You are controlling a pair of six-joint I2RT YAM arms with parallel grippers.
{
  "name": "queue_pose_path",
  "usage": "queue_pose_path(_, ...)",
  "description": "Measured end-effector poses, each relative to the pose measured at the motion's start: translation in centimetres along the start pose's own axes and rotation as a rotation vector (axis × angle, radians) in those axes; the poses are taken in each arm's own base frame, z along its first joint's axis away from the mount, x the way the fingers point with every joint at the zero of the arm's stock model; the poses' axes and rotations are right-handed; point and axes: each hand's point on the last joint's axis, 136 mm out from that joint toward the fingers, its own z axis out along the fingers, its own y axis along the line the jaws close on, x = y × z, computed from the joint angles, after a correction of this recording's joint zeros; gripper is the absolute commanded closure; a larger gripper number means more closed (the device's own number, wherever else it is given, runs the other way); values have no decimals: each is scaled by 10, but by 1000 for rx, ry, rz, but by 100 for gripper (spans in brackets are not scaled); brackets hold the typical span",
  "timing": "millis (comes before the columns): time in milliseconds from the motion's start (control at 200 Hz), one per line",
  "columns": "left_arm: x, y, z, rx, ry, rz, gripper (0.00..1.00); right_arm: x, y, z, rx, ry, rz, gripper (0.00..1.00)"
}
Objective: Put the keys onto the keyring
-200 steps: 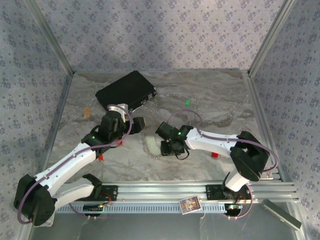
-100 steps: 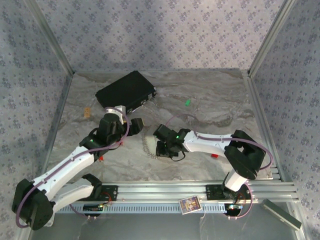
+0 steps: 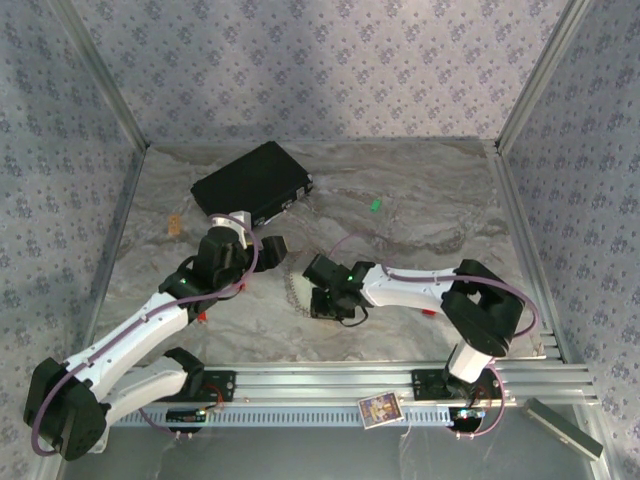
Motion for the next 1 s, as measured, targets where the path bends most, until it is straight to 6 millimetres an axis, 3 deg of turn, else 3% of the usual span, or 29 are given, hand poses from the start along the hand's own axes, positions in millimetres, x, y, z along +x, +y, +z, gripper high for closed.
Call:
queue_pose_path(475,0,0,0,0,0,0,10,0,0,10,4,4,5,83)
queue_pose_path(750,0,0,0,0,-1,0,10,-2,2,11,-3,-6,6,100)
queue_pose_path(999,0,0,0,0,-1,0,10,-2,0,6,22,-19,-35,100)
